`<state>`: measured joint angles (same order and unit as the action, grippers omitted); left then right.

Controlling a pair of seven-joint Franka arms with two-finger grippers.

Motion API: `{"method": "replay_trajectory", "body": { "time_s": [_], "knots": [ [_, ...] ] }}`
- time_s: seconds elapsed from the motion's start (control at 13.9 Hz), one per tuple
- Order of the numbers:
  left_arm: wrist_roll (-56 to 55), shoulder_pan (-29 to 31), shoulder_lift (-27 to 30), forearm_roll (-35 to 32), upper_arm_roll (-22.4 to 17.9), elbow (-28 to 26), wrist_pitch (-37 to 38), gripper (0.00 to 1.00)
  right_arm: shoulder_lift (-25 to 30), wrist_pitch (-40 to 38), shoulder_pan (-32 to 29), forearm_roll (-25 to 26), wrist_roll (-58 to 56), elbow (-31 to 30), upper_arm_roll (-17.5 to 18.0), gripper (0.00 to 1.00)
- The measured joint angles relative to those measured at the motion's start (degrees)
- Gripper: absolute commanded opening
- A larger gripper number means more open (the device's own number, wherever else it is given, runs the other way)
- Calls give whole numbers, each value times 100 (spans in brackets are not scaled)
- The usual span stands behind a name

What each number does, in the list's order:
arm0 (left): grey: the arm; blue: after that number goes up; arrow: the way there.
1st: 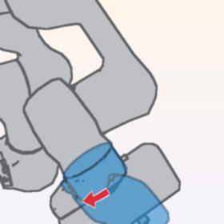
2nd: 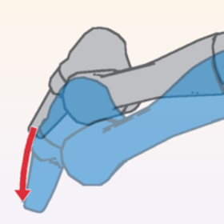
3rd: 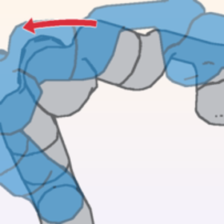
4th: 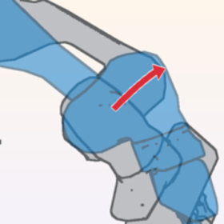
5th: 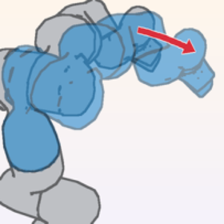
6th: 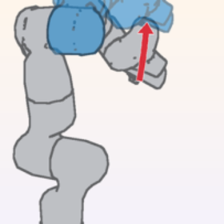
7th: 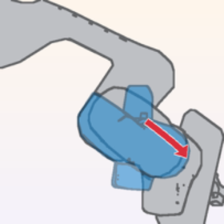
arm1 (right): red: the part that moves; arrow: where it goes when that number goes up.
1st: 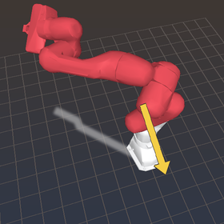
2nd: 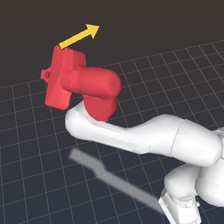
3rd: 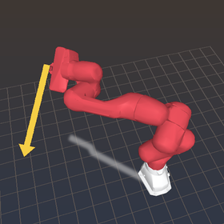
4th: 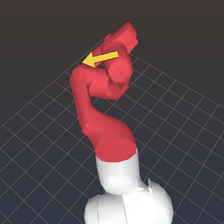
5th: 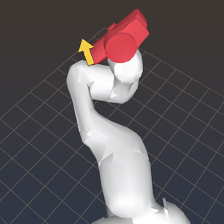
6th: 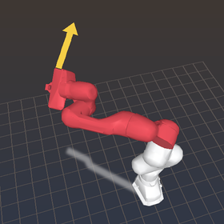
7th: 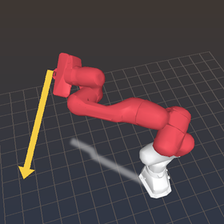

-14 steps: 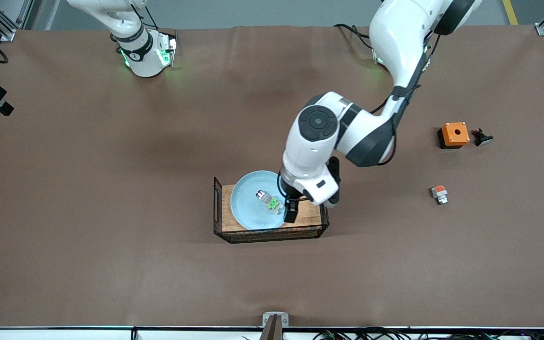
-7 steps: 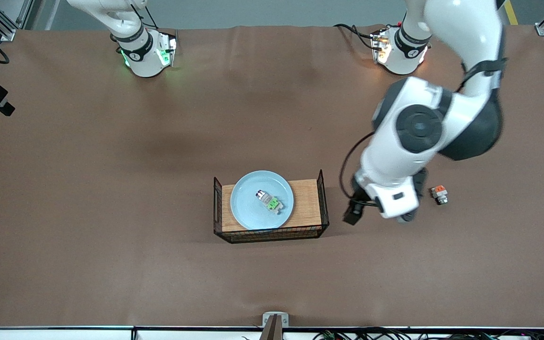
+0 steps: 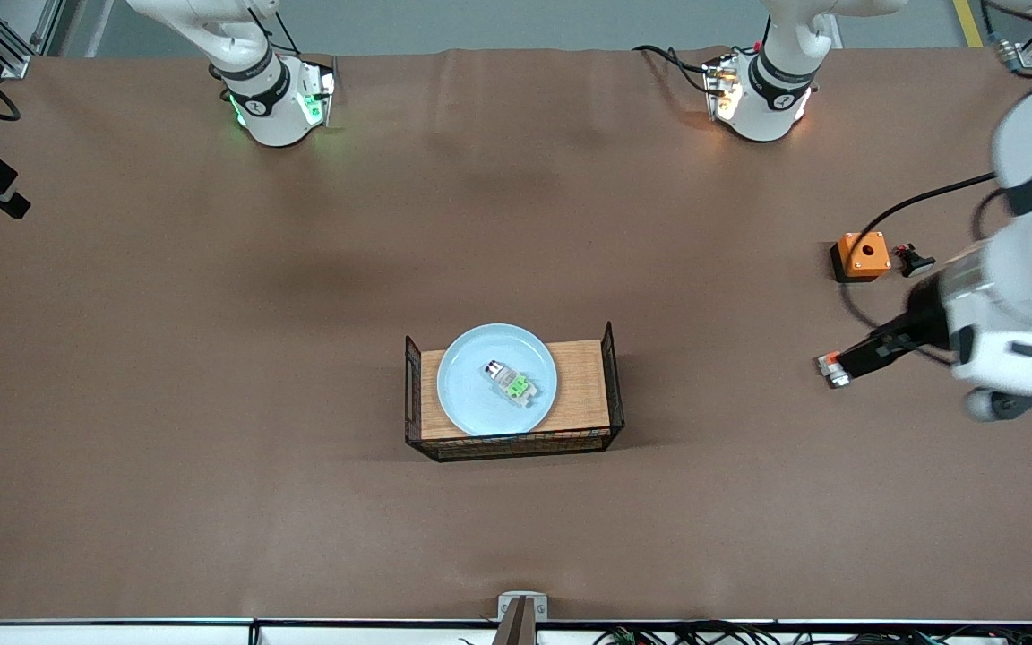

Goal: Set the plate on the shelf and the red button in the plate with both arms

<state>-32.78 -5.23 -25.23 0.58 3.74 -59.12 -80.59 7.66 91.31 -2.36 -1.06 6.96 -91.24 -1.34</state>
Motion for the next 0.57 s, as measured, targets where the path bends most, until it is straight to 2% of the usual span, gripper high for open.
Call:
{"method": "replay_trajectory", "body": {
  "time_s": [0.29,0.57],
  "knots": [
    [1962,224,263,0,-3,-83,304,100,0,-2,1,28,-320,0,3,100],
    [2927,524,891,0,9,-666,415,100,0,-23,1,36,-422,0,4,100]
  ]
}}
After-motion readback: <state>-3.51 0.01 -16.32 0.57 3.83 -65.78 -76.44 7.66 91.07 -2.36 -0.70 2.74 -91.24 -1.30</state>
